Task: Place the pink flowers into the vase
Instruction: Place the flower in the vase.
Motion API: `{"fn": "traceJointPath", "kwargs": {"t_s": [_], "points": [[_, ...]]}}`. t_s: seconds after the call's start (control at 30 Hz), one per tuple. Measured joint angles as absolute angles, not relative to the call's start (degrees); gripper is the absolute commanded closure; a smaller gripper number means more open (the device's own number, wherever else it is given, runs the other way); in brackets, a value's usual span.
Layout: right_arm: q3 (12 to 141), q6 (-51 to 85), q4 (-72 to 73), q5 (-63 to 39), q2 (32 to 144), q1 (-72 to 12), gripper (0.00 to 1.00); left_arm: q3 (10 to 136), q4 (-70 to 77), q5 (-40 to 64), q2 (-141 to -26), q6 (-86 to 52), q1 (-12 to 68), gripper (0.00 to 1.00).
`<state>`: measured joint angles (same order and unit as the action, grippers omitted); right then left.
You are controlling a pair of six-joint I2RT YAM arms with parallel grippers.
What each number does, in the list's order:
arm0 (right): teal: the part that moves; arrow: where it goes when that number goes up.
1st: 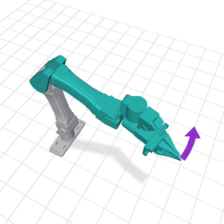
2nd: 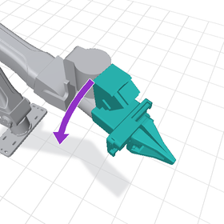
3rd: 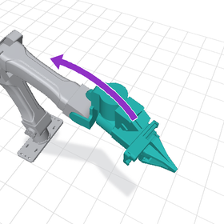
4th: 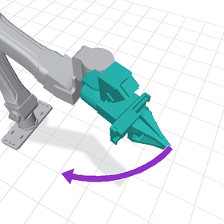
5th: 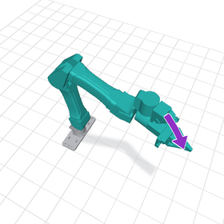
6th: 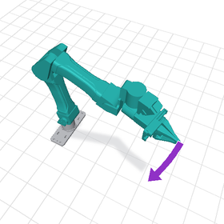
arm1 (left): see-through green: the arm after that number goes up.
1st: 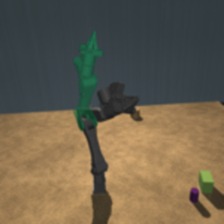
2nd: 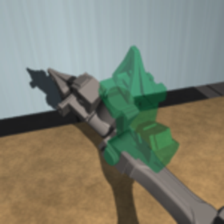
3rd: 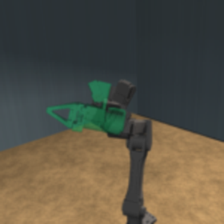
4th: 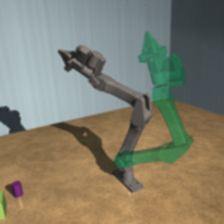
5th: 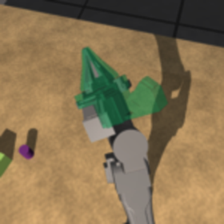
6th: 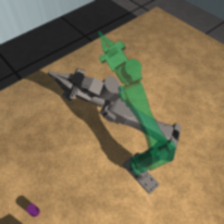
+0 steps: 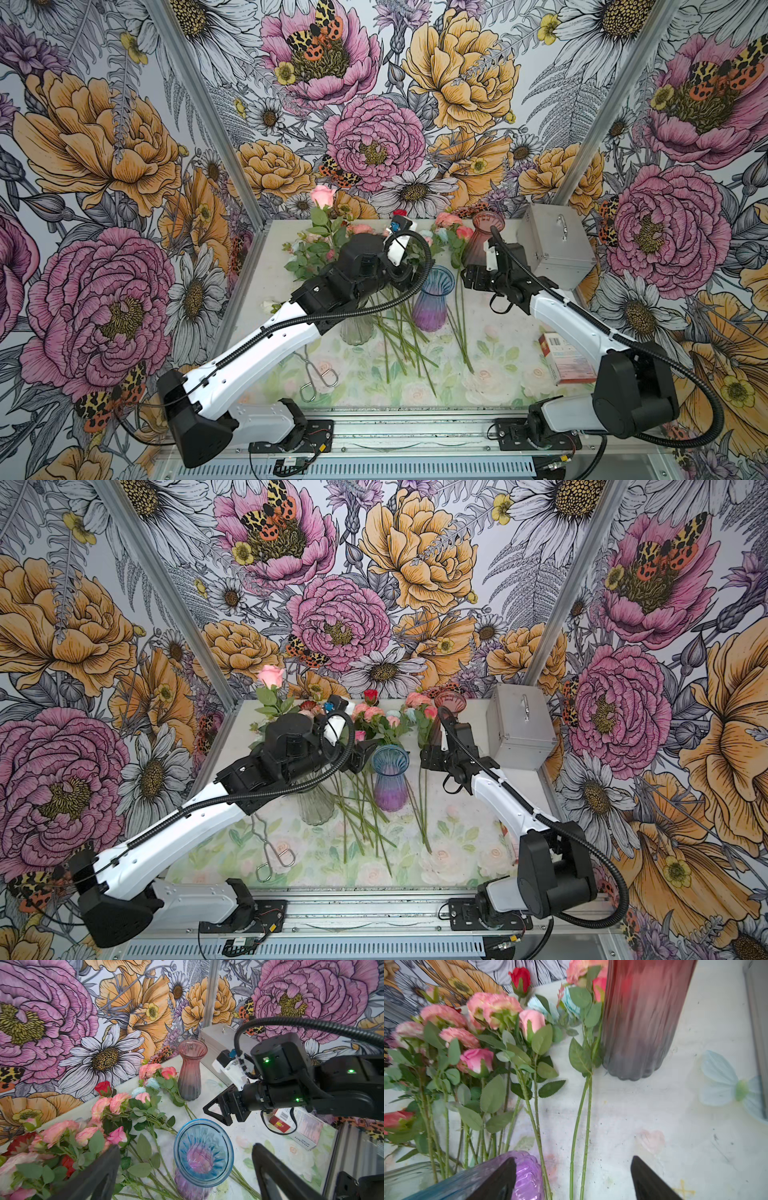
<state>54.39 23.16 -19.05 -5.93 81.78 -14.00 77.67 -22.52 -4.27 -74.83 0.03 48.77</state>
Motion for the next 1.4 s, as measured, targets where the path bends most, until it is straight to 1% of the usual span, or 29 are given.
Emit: {"fn": "traceJointPath", "kwargs": {"t_s": [0.17,0.37,0.7,0.8,0.9,1.13,1.23,1.4], "points": [[53.36,23.9,-18.0,-7.4,87.57,-14.0,0.3,81.71,-22.52,-4.29,-80.86,2.15,51.77,0.01],[56.34,25.04,-17.3,-9.19,94.35,-14.13,0.37,85.78,-22.55,-4.75,-84.42,3.92,51.62,0.02],[63.44,26.24,-15.94,-11.94,100.64,-14.44,0.49,87.66,-22.52,0.97,-85.12,4.47,43.94,0.01],[64.51,26.57,-15.84,-12.23,101.93,-14.44,0.5,87.66,-22.52,1.63,-85.12,4.47,43.9,0.02],[65.39,26.68,-15.57,-12.32,103.7,-14.44,0.53,87.66,-22.52,2.17,-85.12,4.47,44.01,0.01],[66.35,27.2,-15.55,-12.29,106.04,-14.66,0.54,87.42,-22.55,2.24,-85.12,4.47,44.01,0.02],[66.61,27.33,-15.55,-12.23,106.56,-14.7,0.57,87.29,-22.52,2.24,-85.1,4.47,44.01,0.02],[67.02,27.59,-15.51,-11.68,107.87,-14.72,0.58,86.98,-22.52,2.24,-85.1,4.47,44.01,0.02]]}}
